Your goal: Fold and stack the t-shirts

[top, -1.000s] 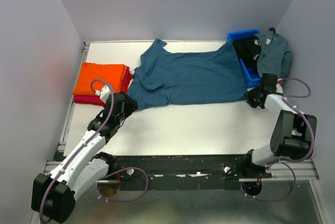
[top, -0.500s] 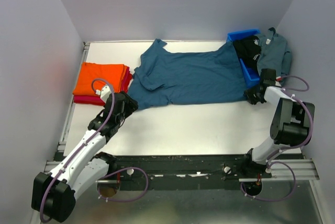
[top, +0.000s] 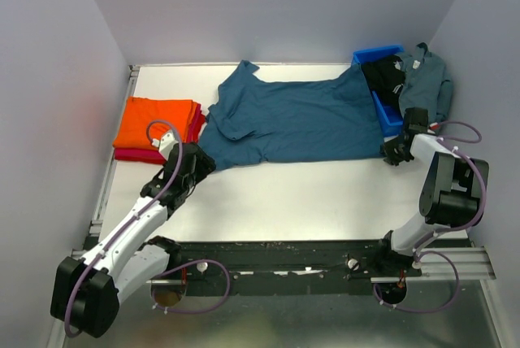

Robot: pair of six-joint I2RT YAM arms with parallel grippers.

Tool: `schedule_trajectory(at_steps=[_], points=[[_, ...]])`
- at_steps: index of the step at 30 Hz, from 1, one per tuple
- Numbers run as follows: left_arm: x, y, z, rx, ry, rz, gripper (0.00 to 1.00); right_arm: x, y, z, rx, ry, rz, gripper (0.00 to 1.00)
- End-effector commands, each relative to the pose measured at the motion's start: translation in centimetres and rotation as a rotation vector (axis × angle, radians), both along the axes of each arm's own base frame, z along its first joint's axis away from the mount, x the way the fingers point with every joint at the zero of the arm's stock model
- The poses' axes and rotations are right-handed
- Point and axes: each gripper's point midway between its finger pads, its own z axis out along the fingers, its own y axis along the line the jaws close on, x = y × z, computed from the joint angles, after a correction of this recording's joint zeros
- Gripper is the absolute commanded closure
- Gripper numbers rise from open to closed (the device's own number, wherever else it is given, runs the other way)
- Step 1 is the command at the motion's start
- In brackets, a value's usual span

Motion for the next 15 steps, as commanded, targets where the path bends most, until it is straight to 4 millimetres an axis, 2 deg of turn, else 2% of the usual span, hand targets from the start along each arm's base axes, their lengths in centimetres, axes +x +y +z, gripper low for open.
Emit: schedule_trajectory(at_steps=[1,4,5,7,10,15], points=[[0.7,-0.4,0.8,-0.014,-0.027,-0.004,0.27,-1.4,-0.8,-0.4,-0.033,0.039,-0.035,0.63],[0.7,-0.3,0.8,-0.006,-0.029,0.000,0.27,-1.0,-0.8,-0.7,-0.027,0.050,-0.029,0.67],[0.7,-0.3,0.7,-0.003,-0.027,-0.002,0.27,-0.7,-0.9,-0.6,-0.025,0.053,-0.030,0.74],[0.7,-0.2,0.5,0.005,-0.023,0.000,0.27,-0.4,-0.9,-0.7,-0.021,0.060,-0.035,0.99],[0.8,-0.4,0.0,0.000,-0.002,-0.001,0.25,-0.5,-0.8,-0.7,-0.011,0.070,-0.035,0.99],[1.0,-0.8,-1.0,-0.023,0.071,0.022,0.26,-2.0,-0.1,0.0,-0.004,0.033,-0.023,0.99]])
